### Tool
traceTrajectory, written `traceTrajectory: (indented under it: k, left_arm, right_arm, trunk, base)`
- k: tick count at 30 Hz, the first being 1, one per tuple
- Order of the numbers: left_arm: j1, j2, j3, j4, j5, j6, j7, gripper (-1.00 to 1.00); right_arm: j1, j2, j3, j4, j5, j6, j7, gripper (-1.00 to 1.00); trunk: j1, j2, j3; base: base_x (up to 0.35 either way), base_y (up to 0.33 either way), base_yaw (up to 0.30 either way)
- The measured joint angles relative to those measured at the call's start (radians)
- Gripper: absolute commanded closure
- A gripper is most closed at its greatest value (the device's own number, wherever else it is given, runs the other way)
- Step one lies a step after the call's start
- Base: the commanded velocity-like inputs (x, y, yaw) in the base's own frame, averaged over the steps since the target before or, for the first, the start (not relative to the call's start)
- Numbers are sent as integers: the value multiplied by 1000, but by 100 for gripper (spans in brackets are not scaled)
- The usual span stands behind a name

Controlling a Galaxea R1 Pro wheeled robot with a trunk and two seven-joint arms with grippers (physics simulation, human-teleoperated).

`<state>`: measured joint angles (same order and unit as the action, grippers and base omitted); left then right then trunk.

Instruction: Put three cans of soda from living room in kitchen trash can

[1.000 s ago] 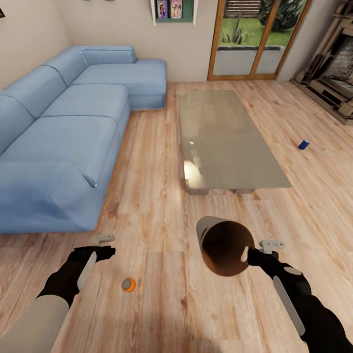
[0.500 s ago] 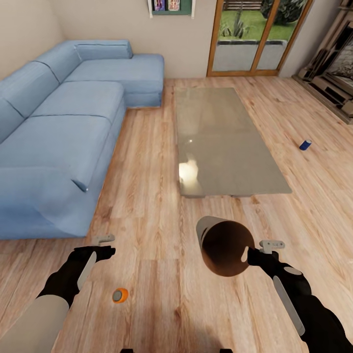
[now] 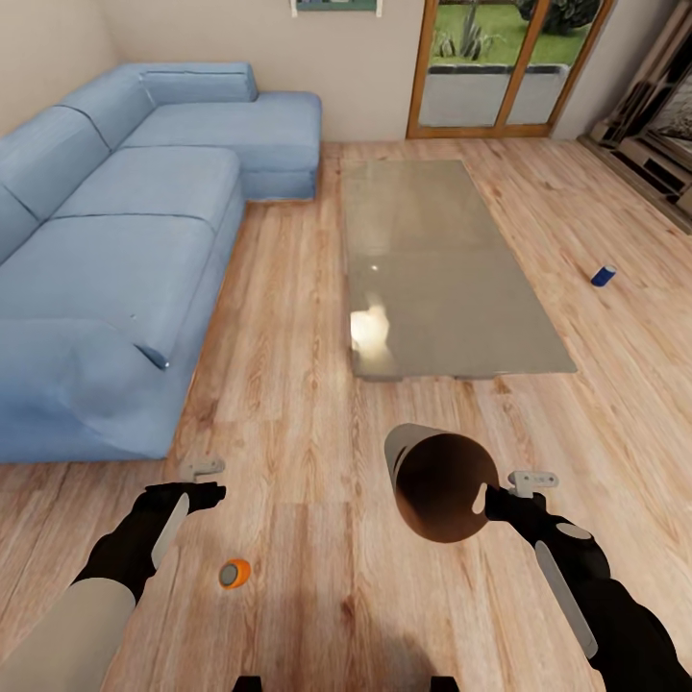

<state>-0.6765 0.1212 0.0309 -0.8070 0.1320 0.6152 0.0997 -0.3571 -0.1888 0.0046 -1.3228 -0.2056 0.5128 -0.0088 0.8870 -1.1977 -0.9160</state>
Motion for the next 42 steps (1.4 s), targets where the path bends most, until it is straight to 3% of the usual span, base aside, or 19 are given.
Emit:
traceTrajectory:
  k: [11, 22, 35, 38, 39, 42]
  left_arm:
    - [0, 0, 0, 0, 0, 0, 1, -100]
    - [0, 0, 0, 0, 0, 0, 2, -100]
    - [0, 0, 0, -1, 0, 0, 9, -100]
    - [0, -1, 0, 0, 0, 1, 14, -100]
    - [0, -1, 0, 0, -1, 1, 15, -100]
    - [0, -1, 0, 0, -1, 2, 16, -100]
  right_arm:
    - [0, 0, 0, 0, 0, 0, 0, 100]
    - [0, 0, 26, -5, 2, 0, 0, 100]
    - [-2, -1, 21, -14, 2, 1, 2, 100]
    - [-32, -2, 21, -78, 11, 53, 2, 100]
    - [-53, -3, 21, -143, 15, 147, 3, 100]
    - [-94, -4, 20, -223, -2, 239, 6, 100]
  trunk:
    - [42, -77, -52]
    - [84, -154, -103]
    - [84, -154, -121]
    - [84, -154, -121]
    - [84, -154, -121]
    - [84, -154, -121]
  base:
    - [0, 0, 0]
    - [0, 0, 0]
    - [0, 0, 0]
    - [0, 0, 0]
    - [0, 0, 0]
    - [0, 0, 0]
